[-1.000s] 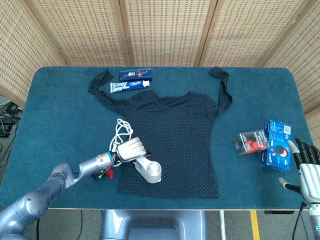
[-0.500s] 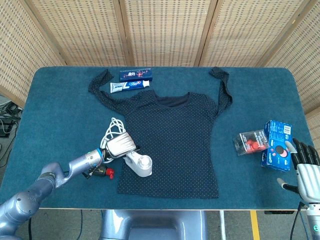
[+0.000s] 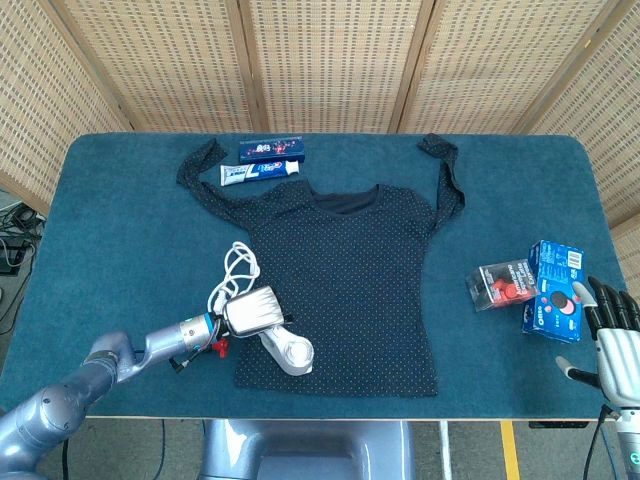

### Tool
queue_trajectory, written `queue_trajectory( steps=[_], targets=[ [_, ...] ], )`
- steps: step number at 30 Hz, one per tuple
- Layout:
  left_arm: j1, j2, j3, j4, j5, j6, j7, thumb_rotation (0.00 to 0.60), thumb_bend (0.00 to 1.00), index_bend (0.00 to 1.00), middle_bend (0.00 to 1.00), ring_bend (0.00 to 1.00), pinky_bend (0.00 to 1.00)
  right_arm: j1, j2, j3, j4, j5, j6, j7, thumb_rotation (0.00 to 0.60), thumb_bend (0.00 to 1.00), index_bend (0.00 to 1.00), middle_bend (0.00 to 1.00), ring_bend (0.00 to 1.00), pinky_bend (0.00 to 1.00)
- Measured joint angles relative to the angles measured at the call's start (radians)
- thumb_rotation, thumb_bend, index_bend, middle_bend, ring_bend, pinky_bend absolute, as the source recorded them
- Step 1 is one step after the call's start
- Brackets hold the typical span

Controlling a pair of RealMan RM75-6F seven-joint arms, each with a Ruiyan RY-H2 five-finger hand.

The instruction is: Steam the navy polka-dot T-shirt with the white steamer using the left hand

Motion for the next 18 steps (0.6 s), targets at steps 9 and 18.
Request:
queue_trajectory(
  steps=[9, 18],
  targets=[
    [0.011, -0.029, 0.019, 0.051, 0.032, 0.055, -0.002, 0.6, 0.7, 1.0, 0.9, 0.82, 0.97, -0.002, 0.002, -0.002, -0.003, -0.005, 0.004, 0.002, 0.6, 0.0, 0.0, 0.0, 0.0, 0.0],
    [0.036, -0.052, 0.016, 0.101, 0.021, 0.068, -0.036, 0.6, 0.7, 1.0, 0.9, 0.82, 0.97, -0.003, 0.004, -0.003, -0.006, -0.009, 0.006, 0.002, 0.6, 0.0, 0.0, 0.0, 0.0, 0.0]
  ],
)
